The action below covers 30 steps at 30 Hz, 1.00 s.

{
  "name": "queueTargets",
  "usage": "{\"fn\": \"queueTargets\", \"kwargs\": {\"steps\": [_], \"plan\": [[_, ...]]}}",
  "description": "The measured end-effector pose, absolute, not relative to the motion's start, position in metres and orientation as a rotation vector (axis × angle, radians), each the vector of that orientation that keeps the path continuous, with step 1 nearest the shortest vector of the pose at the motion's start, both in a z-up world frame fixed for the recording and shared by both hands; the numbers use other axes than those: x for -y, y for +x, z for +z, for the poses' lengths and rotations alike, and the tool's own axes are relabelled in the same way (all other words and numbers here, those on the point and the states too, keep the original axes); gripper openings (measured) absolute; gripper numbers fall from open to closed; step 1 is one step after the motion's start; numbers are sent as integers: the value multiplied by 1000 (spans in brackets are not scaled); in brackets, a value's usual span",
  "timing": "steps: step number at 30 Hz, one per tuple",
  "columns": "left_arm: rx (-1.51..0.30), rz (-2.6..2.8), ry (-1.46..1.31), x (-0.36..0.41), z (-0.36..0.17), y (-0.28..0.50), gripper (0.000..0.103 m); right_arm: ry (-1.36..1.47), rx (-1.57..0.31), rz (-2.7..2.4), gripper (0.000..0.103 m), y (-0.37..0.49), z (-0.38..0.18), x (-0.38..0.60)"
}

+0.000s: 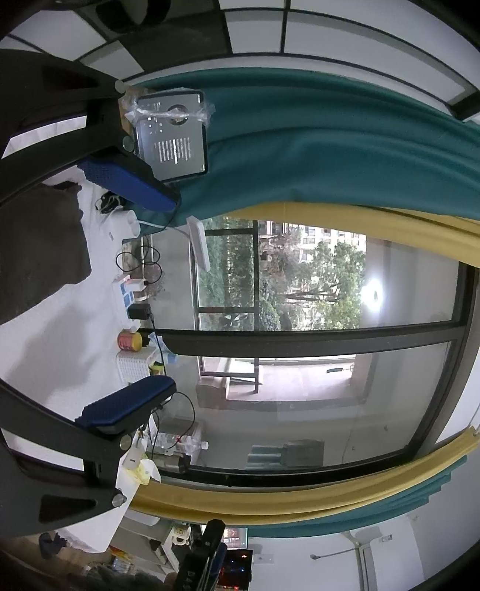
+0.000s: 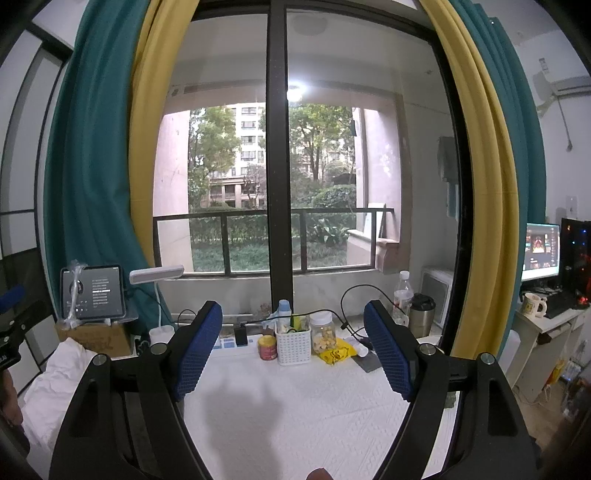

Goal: Fold small clothes

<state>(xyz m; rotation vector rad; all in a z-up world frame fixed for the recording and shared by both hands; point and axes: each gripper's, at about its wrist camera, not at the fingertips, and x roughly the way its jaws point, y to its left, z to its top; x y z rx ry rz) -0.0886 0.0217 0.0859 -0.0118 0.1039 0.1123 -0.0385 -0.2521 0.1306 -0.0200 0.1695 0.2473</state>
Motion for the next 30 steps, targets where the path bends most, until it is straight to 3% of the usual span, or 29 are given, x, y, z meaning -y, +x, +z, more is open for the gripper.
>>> {"fn": "queueTargets", "kwargs": {"steps": [30], "plan": [[-105,69,8,-8,82,-88,90,-33,-176,245,82,-40,127,251]]}}
